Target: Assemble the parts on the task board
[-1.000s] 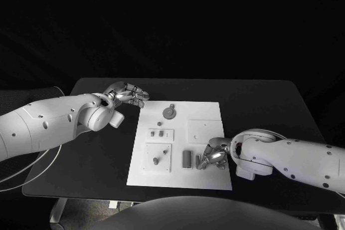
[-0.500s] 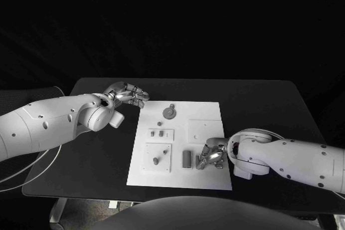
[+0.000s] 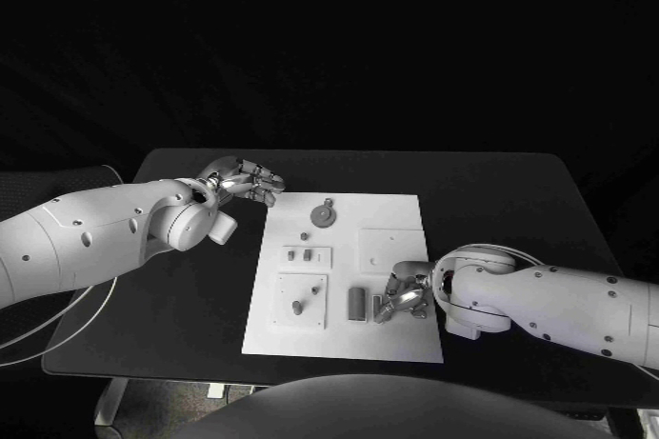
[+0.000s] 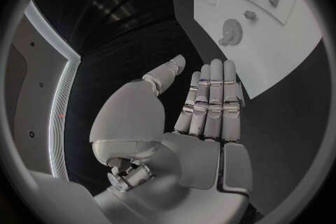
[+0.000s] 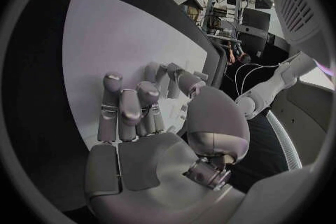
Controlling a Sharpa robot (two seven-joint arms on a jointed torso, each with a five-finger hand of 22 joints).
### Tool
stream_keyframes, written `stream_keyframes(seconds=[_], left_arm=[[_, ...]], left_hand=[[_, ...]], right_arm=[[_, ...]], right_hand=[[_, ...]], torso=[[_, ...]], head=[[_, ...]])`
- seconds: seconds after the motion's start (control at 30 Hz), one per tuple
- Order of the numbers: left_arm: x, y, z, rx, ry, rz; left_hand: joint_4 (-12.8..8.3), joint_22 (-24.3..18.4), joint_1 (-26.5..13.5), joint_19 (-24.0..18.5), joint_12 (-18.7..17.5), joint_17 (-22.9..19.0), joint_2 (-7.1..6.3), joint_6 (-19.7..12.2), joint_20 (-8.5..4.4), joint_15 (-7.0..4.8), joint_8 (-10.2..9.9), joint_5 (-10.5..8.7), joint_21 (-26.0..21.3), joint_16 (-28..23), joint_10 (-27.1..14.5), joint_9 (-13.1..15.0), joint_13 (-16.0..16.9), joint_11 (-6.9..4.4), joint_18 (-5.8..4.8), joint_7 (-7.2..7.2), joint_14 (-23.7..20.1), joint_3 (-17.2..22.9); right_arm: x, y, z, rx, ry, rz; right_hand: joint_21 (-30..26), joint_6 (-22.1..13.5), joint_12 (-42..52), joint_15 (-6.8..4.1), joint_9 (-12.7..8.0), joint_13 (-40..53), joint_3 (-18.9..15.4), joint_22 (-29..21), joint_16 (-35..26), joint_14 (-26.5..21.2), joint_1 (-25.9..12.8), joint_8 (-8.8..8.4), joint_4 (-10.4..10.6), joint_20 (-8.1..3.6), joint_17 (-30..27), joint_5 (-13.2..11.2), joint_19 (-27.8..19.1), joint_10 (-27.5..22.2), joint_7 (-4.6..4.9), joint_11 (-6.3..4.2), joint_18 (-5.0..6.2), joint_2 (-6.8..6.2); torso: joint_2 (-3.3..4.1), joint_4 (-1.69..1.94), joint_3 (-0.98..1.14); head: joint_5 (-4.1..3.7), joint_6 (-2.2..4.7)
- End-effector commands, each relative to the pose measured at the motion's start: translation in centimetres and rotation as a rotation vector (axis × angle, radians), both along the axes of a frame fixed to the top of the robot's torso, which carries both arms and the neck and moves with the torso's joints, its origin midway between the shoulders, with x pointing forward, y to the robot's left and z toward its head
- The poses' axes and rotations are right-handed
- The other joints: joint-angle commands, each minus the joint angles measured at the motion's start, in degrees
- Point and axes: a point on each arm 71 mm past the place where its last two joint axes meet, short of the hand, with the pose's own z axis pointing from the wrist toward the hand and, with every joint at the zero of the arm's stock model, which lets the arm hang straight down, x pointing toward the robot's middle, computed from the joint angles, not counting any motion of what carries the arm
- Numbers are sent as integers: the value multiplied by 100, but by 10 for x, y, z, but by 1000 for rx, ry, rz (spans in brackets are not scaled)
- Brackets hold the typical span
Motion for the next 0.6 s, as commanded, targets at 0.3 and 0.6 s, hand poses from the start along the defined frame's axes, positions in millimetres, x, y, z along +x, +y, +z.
stream_keyframes(seconds=[0.3,0.6], left_arm=[[0,-3,1,-6,-3,-18],[0,-3,1,-5,-3,-18]], left_hand=[[38,8,-22,-19,-11,15,11,-34,7,25,36,29,-24,-40,8,-6,-9,22,99,7,11,8],[38,10,-21,-19,-11,20,11,-34,7,25,36,29,-25,-44,9,-6,-10,22,99,6,12,8]], right_arm=[[0,1,-3,-47,-24,33],[0,2,-5,-59,-35,42]], right_hand=[[-11,55,19,12,5,-4,-21,98,-9,61,37,26,-129,-12,20,-15,11,59,-17,-9,87,152],[-7,89,14,49,7,-15,19,99,-12,85,288,34,-531,-5,33,-12,11,94,-36,-30,87,478]], torso=[[1,2,1],[-1,4,-3]], head=[[-2,0],[-9,0]])
